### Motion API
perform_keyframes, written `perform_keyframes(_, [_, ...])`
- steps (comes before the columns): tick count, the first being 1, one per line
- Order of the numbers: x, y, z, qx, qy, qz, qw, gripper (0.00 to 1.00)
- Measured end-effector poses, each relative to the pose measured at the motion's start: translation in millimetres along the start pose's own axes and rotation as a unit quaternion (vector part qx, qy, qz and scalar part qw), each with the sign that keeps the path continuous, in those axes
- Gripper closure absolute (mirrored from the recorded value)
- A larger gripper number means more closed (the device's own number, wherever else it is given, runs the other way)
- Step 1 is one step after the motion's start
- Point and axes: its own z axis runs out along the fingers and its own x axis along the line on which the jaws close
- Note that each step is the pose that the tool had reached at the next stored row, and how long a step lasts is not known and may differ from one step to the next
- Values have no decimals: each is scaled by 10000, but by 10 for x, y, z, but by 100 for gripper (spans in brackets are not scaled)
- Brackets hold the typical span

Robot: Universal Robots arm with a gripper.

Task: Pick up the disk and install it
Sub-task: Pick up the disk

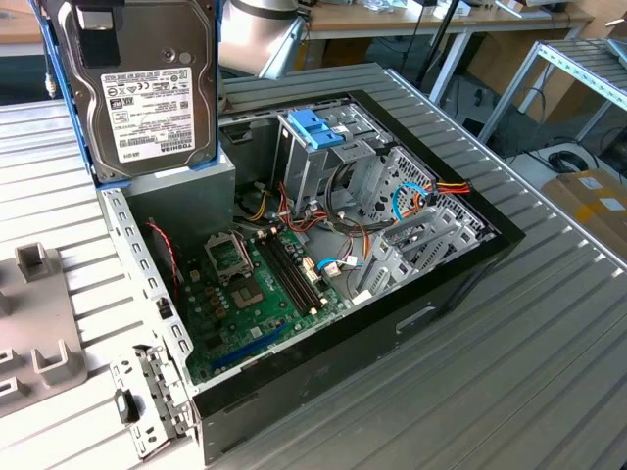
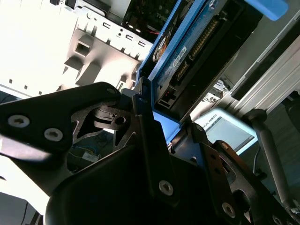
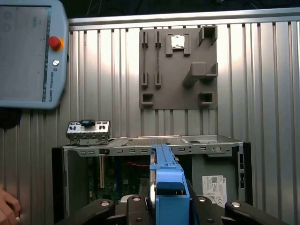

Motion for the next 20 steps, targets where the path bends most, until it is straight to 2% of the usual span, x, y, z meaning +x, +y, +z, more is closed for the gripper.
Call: perform_keyframes(20, [-3,-105,3,0,0,0,10000,63])
